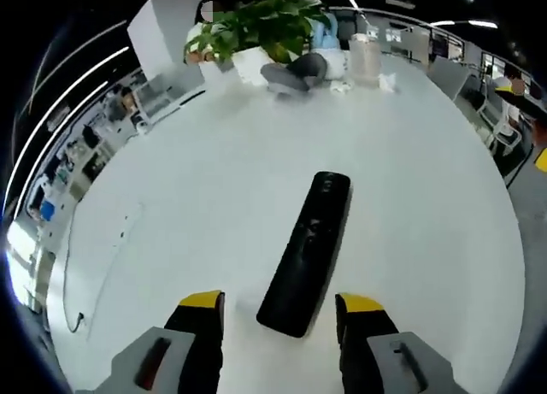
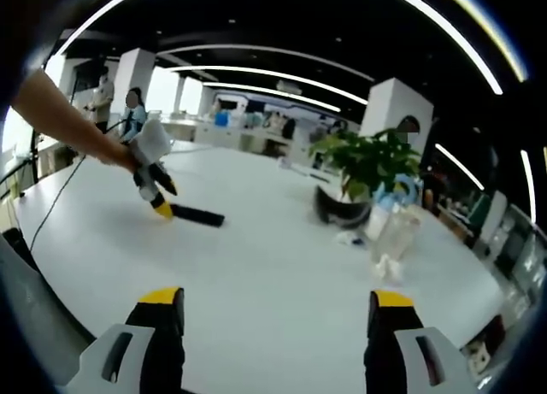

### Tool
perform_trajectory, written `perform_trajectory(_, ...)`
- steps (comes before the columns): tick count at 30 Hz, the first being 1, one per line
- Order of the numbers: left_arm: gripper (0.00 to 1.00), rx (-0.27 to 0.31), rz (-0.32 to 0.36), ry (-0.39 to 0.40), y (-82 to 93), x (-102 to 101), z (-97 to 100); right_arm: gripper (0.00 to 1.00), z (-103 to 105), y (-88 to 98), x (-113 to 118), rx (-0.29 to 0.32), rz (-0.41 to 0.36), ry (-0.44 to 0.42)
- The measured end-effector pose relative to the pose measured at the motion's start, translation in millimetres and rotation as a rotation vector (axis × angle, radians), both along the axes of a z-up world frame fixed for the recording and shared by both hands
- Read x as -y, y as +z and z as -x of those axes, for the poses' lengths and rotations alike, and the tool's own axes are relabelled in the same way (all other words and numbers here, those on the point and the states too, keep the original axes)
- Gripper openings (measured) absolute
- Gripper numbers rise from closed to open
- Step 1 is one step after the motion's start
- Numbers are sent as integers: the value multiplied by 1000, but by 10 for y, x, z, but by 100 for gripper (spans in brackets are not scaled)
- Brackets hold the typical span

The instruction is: Press the specified remote control buttons in sequence, fully releasing each button before pressing the next.

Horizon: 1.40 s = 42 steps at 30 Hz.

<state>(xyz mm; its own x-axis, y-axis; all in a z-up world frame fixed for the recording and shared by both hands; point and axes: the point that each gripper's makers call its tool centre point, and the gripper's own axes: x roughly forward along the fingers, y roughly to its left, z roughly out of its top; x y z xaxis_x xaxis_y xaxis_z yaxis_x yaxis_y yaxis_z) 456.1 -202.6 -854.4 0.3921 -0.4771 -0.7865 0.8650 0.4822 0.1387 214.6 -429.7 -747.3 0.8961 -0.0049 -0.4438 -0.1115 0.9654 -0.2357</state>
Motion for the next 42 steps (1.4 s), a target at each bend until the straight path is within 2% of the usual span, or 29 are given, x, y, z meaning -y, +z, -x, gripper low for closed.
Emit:
perform_trajectory(3,67,10,38,72,7,-81,4,88,-2,8,5,5,1,-3)
perform_trajectory(5,70,8,115,139,53,-93,-1,88,-2,12,4,7,-1,-3)
perform_trajectory(8,69,8,263,260,226,-139,-2,88,-4,22,3,12,0,-2)
perform_trajectory(12,70,64,379,334,448,-227,9,89,-4,27,6,15,-2,-4)
perform_trajectory(15,72,114,361,327,492,-354,86,89,-4,36,3,19,-4,-3)
perform_trajectory(19,75,119,439,362,621,-435,220,90,-7,46,-2,26,-7,0)
perform_trajectory(21,76,120,440,363,667,-475,319,90,-6,43,2,23,-13,-4)
perform_trajectory(23,77,169,447,369,745,-535,368,91,-8,51,-3,27,-18,-3)
perform_trajectory(28,83,201,507,406,927,-596,583,94,-13,112,-45,56,-46,12)
perform_trajectory(30,84,265,531,425,1066,-654,673,95,-14,114,-30,60,-41,7)
perform_trajectory(33,86,300,526,435,1167,-733,869,95,-16,112,-29,60,-46,5)
perform_trajectory(39,89,320,493,428,1264,-851,1275,95,-24,117,-45,64,-40,16)
perform_trajectory(42,91,348,487,452,1327,-943,1463,96,-26,118,-47,67,-37,18)
